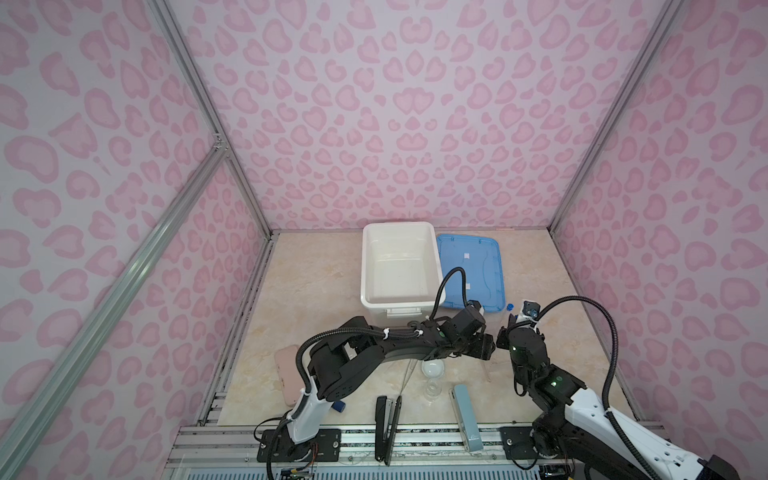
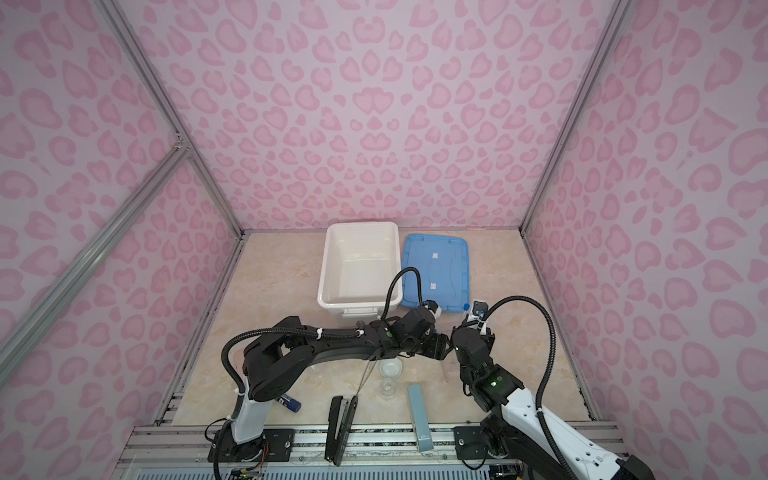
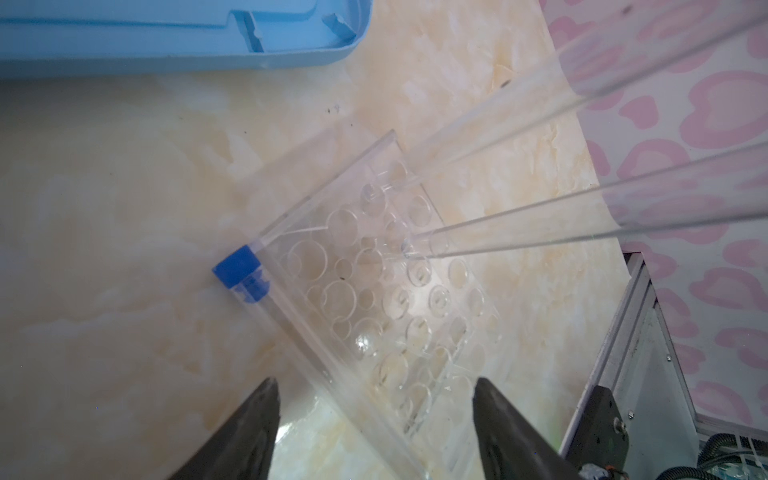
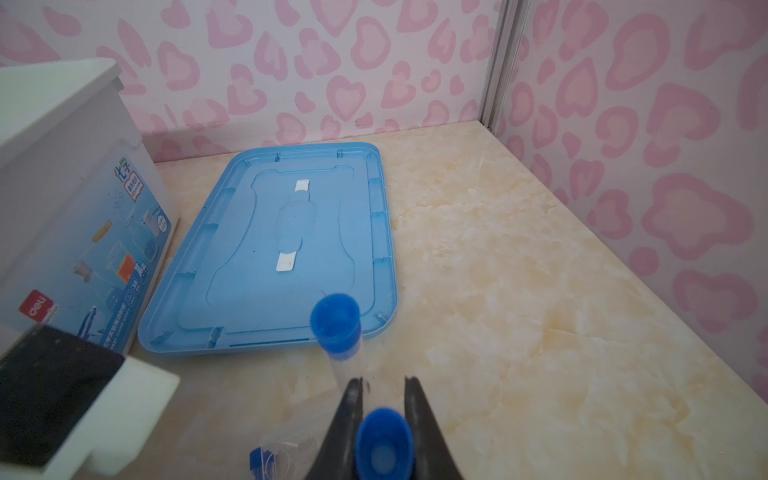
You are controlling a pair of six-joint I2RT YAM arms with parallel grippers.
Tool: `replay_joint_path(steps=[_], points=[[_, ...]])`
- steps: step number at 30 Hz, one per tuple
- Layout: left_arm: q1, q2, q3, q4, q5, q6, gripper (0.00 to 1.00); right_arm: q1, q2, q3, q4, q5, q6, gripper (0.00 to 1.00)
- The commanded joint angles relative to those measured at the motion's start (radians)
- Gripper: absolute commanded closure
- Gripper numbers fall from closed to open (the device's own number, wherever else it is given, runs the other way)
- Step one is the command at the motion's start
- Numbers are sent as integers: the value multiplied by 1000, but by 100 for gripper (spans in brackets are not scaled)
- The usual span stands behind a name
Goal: Organize the chemistry lab equipment
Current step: 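Lower the tube with the right gripper onto the table beside the rack, then open the right gripper and draw it back from the tube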
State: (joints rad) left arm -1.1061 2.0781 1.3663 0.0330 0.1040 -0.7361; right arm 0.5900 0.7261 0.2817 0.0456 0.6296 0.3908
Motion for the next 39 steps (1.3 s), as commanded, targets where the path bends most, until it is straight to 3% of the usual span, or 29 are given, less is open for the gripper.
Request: replay_joint_path(steps=[1,10,14,16,21,24,27,30,35,39], points=[[1,-26,-12,13,-22,-11,25,2,-20,-15,-33,-1,35,73],[-5,-77,-42,6,-52,9,25,3,-99,43,-137,-7,37,39],[-29,-148,-81,-1,-125,67,25,-4,-143,97,-216,-22,75,14],[-32,-173,-88,-12,-127,73,25,-8,-159,140,-289,-23,104,7],[-34,-240,-122,-53,-92,84,26,-18,-192,267,-444,-116,123,2],[-34,-267,-157,-23,7,122,32,-32,-205,333,-513,-197,113,2],[-34,-274,-174,-40,51,140,33,-67,-186,409,-606,-304,110,2],[-37,-256,-142,-145,-30,114,23,-111,-147,469,-681,-450,90,2],[-59,-217,-113,-212,-135,40,1,-136,-150,472,-708,-503,91,2],[-73,-188,-69,-272,-189,37,3,-165,-147,479,-732,-528,102,2]])
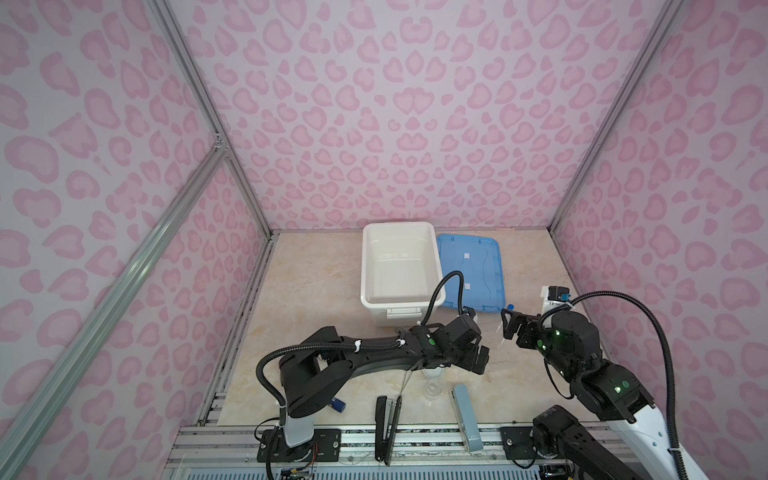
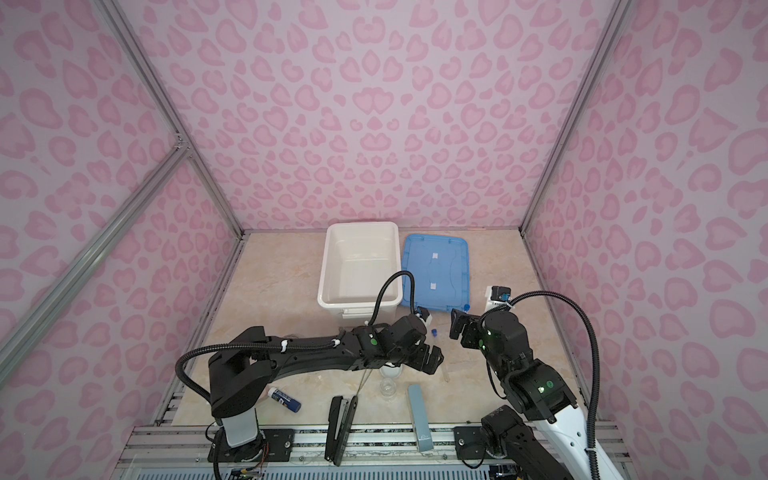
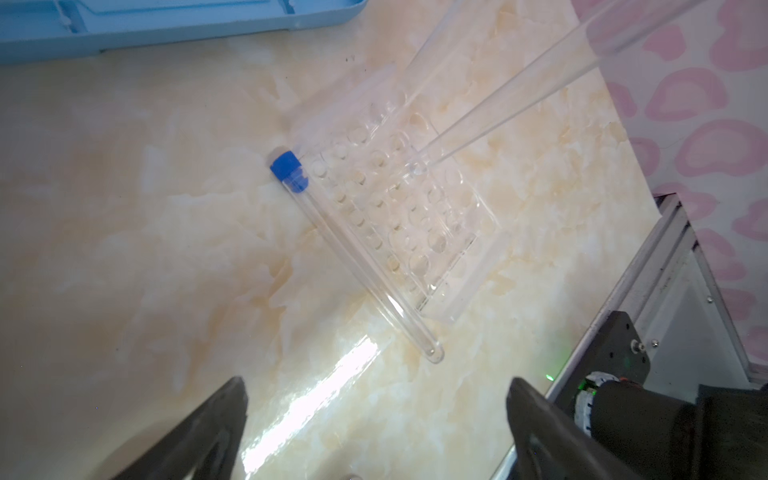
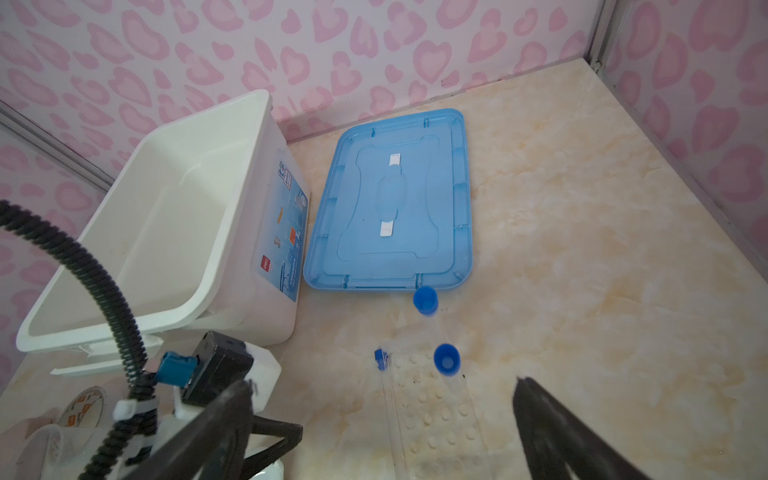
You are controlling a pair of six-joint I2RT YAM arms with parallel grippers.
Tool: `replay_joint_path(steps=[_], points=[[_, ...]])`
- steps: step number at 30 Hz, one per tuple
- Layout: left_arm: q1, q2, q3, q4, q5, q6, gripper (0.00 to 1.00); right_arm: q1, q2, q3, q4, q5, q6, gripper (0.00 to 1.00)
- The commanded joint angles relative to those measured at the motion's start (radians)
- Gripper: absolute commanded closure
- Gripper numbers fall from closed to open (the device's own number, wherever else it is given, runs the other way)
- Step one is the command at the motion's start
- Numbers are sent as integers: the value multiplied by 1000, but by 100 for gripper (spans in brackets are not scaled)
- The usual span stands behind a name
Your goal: Organize the chemistry lab equipment
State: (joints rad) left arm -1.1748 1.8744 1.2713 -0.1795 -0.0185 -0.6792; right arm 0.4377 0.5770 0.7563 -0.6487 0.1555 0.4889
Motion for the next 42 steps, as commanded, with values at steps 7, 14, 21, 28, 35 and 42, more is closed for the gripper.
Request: replay_joint_path(steps=[7,14,21,28,35,42], points=[[-6,59,44,-108,-87,-42,3,-28,20,18,-41,-196,-17,2],[-15,120,92,-154,-123,-23,13,-29,25,-22,-9,-278,-20,2],[1,173,140,-181,-139,-5,22,-27,-14,-47,-16,-270,-13,2],[6,205,171,-168,-91,13,25,-28,-19,-58,-18,-231,-27,2],[1,223,196,-166,-71,15,25,-29,-35,-65,-38,-185,-10,2],[10,244,219,-158,-47,9,25,-31,-47,-77,-40,-175,-8,2]])
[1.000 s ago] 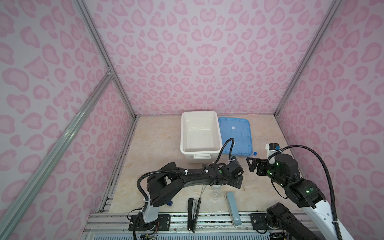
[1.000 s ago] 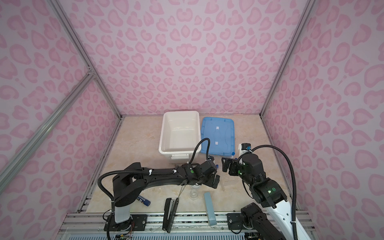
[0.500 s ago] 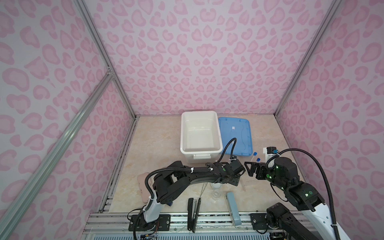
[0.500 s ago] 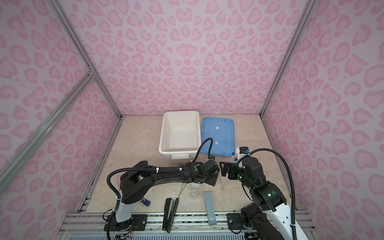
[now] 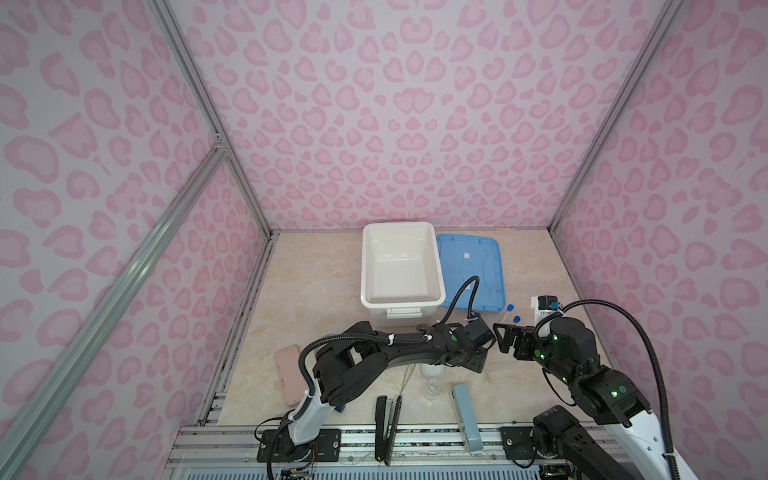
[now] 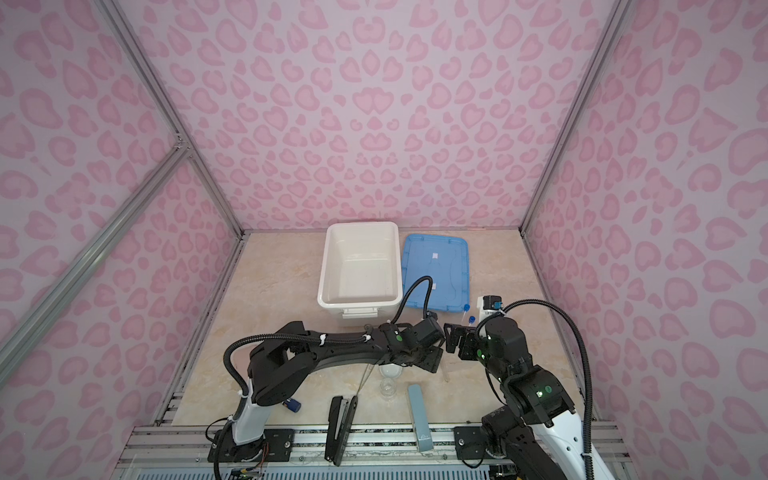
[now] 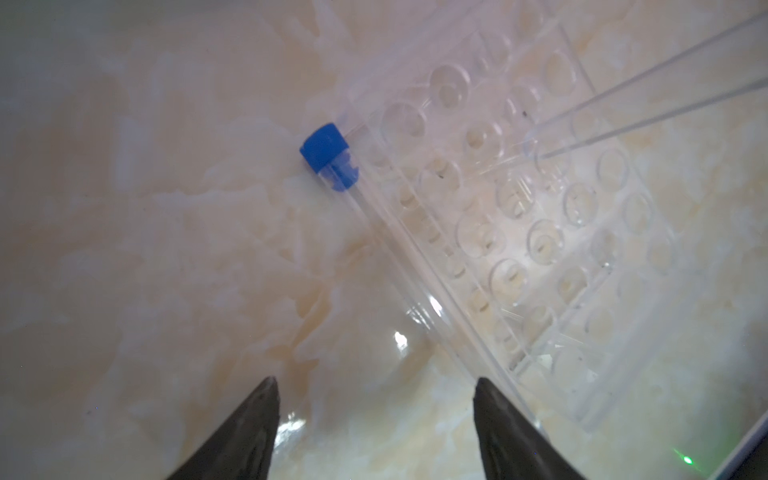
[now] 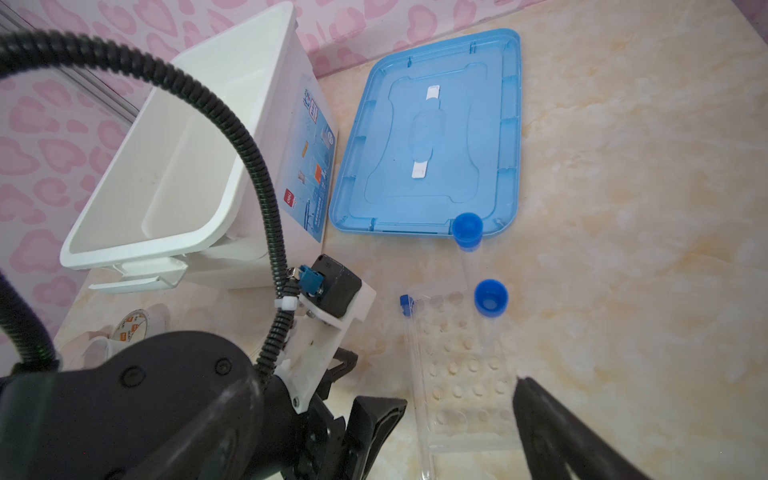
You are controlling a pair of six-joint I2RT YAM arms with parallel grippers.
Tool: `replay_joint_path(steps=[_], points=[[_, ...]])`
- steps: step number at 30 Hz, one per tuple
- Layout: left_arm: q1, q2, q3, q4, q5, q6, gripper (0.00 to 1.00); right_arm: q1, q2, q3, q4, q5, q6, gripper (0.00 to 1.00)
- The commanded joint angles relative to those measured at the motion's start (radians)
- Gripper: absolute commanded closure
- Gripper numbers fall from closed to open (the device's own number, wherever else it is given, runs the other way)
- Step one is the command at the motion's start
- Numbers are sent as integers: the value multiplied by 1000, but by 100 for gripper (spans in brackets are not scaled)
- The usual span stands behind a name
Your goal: Organize the chemistry lab equipment
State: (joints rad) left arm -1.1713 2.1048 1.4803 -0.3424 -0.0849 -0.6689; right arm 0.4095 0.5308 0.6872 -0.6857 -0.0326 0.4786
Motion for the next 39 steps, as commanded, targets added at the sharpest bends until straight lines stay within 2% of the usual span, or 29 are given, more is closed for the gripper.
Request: replay_joint_path(steps=[1,12,22,27,39], points=[[7,15,11,7,21,-3,25,-1,0,-6,-4,13,3,2],[12,44,45,29,50,-24,25,-1,-41,-28,-11,31,5,2],[25,110,86,-60,13,-20,25,-1,-61,-34,-1,33,0,2],[25,92,69,-113,-13,1,35,-1,-72,-34,-5,40,3,2],[24,54,46,-168,-10,25,37,-2,-66,-34,-9,53,7,2]])
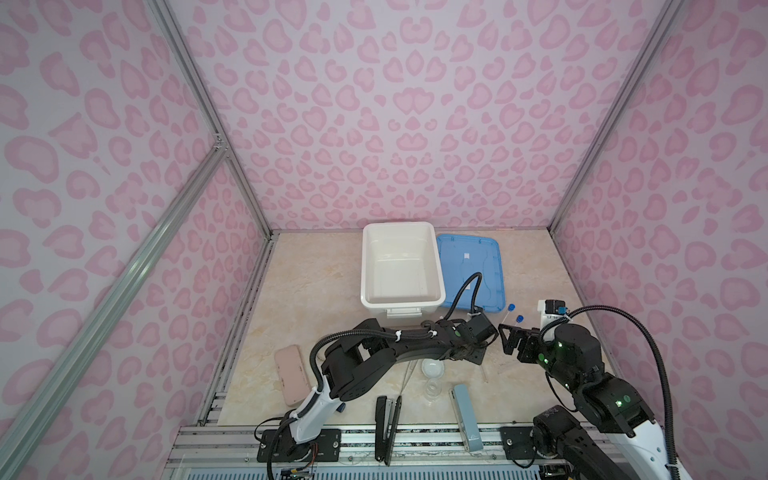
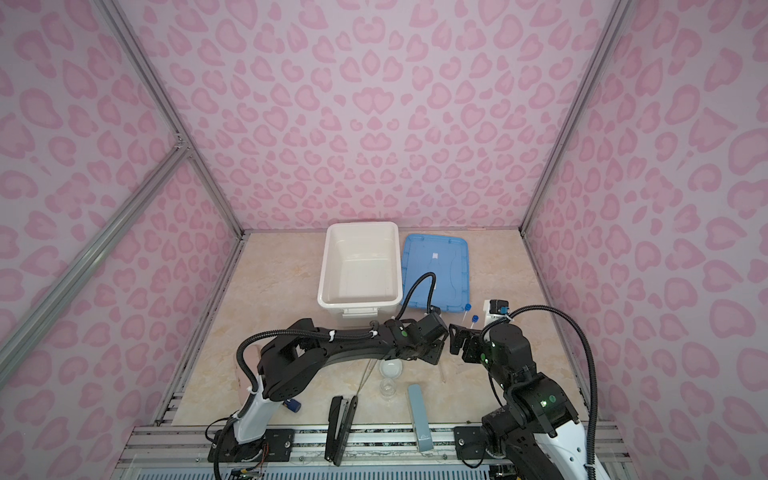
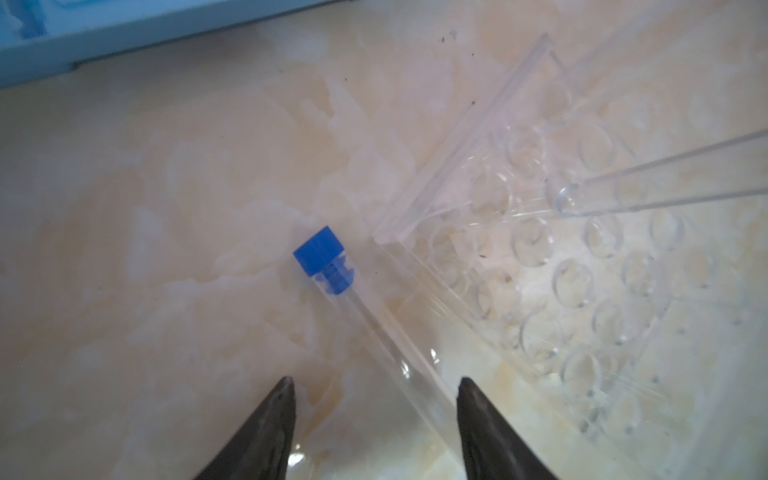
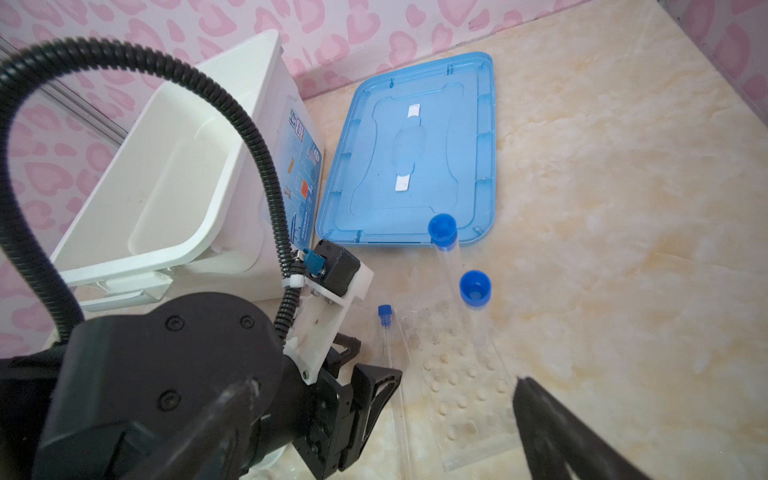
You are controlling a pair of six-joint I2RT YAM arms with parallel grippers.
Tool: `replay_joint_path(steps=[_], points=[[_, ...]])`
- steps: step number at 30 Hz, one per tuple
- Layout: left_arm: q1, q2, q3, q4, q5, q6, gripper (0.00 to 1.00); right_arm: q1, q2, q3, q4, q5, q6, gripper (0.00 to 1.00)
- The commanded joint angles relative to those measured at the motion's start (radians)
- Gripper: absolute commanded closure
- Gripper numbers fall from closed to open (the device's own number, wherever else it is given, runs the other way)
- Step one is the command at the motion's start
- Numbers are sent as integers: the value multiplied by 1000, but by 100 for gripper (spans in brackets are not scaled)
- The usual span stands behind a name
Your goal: Organize the chemistry lab equipment
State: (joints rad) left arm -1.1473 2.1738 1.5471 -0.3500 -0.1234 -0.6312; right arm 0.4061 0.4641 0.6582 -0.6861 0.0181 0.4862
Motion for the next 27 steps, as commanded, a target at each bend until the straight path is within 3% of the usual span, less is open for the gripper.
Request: replay_joint_path(steps=[1,6,8,17,20,27], points=[[1,-19,-19,-176,31,-13,41,2,2,-4,-9,1,0,2],[20,-45,-75,-170,86,-31,47,2,10,-2,-10,5,0,2],[18,-64,-91,-155,96,-29,54,2,10,-4,-6,8,-1,2],[21,-32,-59,-159,85,-33,63,1,6,-4,-10,8,3,2],[27,5,-3,-182,53,-26,75,1,1,-8,-7,8,5,2],[48,46,69,-181,29,4,74,1,0,-8,-8,5,5,2]])
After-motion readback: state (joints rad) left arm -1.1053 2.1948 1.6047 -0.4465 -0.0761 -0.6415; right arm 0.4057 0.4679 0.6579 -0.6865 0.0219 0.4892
